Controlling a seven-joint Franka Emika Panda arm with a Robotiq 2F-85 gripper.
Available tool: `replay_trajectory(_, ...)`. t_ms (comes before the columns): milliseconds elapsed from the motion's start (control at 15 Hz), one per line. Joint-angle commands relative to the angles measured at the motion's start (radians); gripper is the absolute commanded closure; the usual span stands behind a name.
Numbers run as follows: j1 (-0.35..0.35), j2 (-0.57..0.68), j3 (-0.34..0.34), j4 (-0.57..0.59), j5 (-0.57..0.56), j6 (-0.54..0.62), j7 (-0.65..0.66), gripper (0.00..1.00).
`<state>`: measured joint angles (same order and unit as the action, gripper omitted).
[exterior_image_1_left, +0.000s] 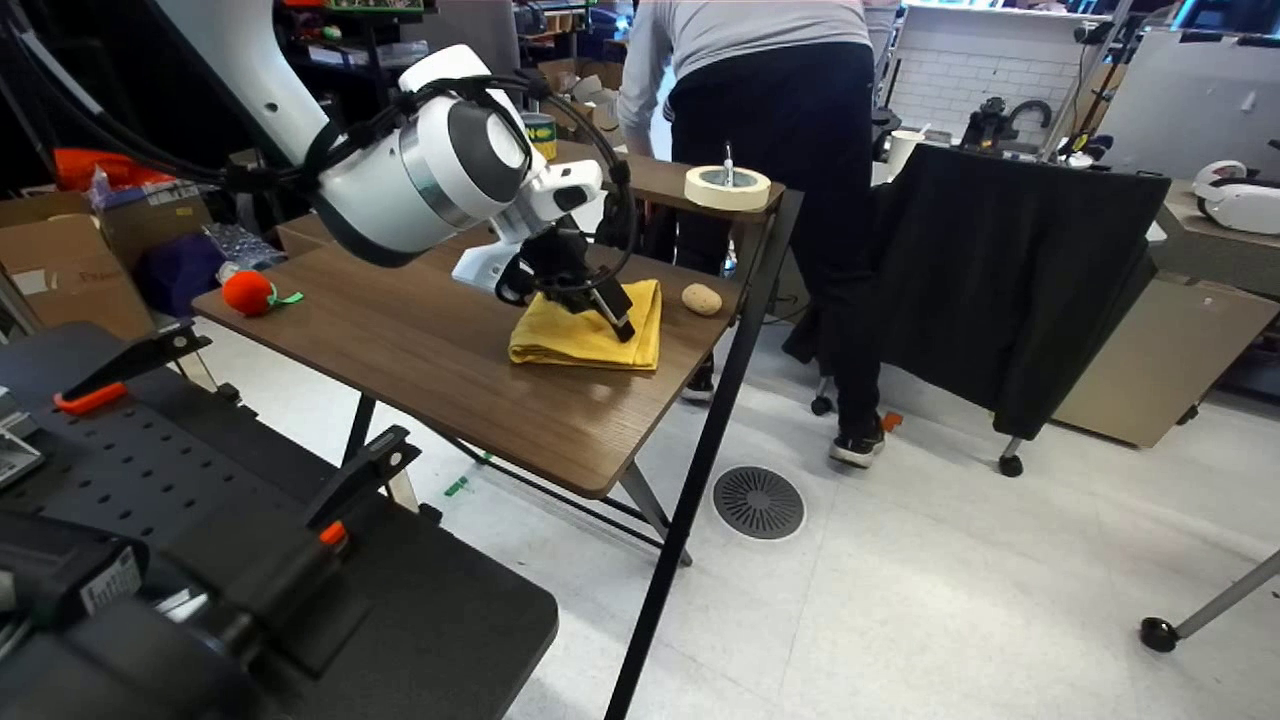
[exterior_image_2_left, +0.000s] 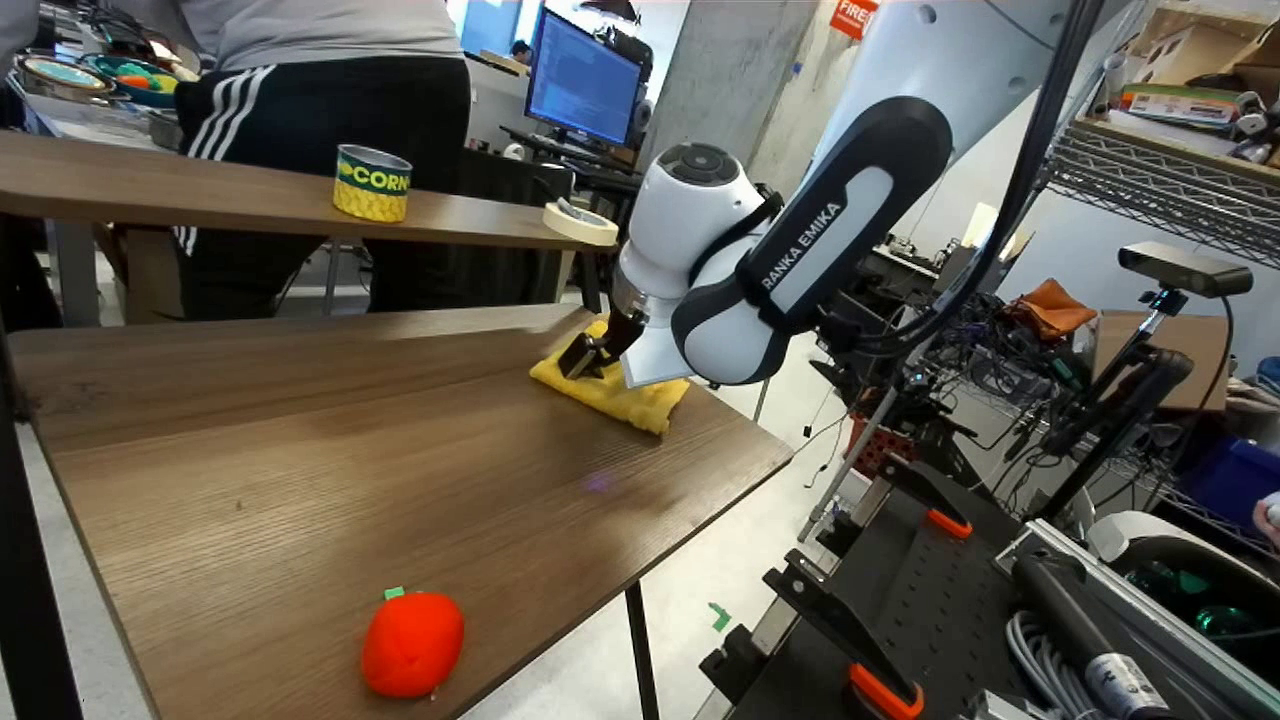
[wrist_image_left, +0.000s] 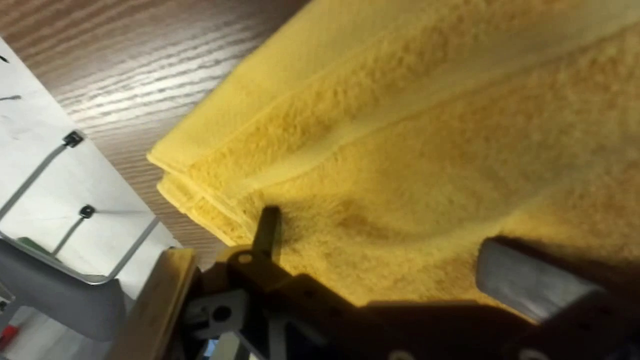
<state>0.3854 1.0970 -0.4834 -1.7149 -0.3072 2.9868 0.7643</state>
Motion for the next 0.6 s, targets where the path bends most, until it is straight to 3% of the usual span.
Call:
replay_trajectory(0,-0.131,-0.075,0.163,-0.043,0.056,0.077,-0.245,0.0)
replay_trajectory(400,-0.389,-0.151,0.486,-0.062,0.152,-0.031,-0.645,0.0)
replay_trajectory(533,-0.409,-0.162,0.521,-0.05,0.196,-0.167,-0.694,0.0)
